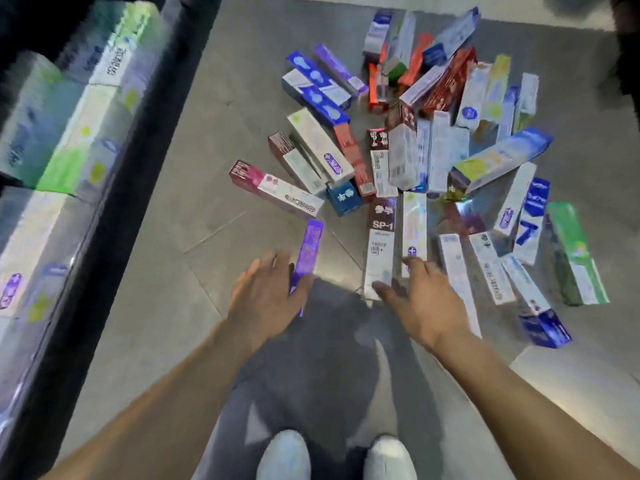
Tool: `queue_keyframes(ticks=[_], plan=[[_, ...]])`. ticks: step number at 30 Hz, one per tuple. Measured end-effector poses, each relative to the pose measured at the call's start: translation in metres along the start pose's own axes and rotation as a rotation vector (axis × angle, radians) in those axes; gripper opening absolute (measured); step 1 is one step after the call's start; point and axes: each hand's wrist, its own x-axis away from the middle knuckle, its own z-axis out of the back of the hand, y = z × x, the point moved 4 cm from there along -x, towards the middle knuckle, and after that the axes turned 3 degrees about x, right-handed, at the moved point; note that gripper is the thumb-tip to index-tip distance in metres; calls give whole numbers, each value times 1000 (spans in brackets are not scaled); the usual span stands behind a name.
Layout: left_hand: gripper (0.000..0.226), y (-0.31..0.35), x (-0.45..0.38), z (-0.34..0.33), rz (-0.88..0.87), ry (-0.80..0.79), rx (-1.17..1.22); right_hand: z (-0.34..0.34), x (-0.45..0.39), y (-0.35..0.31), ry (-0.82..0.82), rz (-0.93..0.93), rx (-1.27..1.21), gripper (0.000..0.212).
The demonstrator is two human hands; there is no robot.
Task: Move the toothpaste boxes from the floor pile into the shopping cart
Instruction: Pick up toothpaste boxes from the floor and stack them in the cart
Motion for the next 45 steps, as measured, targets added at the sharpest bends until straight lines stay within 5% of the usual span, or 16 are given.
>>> queue_keyframes(ticks=[7, 15, 21, 26, 35, 45], plan=[[62, -24, -60, -94, 58, 57, 170, -88, -75, 24, 139, -47, -74, 72], [41, -40, -87, -111, 184, 81, 355, -102, -101, 12, 212, -146, -120, 73], [23, -46, -75, -111, 248, 63, 945, -94, -95, 9, 212, -238, -250, 53], [23, -25, -52, -91, 259, -7, 1350, -81, -67, 5, 245, -167, -585, 44], [20, 69, 57, 74, 221, -49, 1451, 63, 64, -37, 183, -63, -1084, 59], [25, 256, 273, 376, 89, -11, 1426, 380, 315, -83, 40, 150, -1252, 59]])
